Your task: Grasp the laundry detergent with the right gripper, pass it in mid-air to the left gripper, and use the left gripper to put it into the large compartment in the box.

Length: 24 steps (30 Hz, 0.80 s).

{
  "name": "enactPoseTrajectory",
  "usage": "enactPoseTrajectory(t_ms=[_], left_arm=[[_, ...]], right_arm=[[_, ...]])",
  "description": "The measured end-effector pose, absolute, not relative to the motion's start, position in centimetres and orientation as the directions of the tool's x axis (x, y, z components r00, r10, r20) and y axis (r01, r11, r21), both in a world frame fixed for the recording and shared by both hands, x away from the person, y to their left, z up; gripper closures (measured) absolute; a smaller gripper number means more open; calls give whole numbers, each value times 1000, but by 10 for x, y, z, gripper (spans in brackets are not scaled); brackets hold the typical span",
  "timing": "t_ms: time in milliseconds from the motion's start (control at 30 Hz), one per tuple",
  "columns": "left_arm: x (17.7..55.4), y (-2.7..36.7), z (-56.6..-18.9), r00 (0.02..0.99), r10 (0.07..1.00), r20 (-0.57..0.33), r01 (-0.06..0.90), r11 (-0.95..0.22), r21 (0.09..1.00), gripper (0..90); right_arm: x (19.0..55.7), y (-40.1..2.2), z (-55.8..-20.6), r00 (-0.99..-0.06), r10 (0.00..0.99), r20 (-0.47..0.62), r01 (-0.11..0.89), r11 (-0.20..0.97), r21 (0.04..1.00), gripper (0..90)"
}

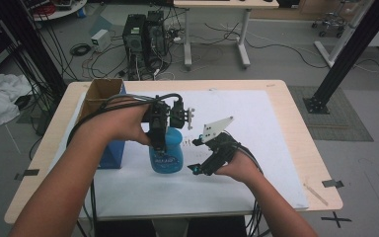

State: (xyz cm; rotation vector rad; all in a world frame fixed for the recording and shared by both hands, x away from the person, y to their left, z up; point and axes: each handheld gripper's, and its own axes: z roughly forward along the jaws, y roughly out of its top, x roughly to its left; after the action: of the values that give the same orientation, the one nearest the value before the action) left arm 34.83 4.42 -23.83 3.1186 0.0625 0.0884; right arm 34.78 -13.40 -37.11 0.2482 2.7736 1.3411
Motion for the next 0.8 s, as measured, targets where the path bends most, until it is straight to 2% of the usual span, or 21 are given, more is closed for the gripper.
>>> enactPoseTrajectory(t_ms=[400, 800], left_arm=[[353, 59, -219, 994, 99, 56, 97, -995, 36, 383], [357, 72, -191, 984, 168, 54, 166, -986, 26, 383]], right_arm=[[351, -136, -360, -986, 164, 14, 125, 688, 715, 125], [357, -133, -350, -989, 144, 30, 134, 789, 599, 123]])
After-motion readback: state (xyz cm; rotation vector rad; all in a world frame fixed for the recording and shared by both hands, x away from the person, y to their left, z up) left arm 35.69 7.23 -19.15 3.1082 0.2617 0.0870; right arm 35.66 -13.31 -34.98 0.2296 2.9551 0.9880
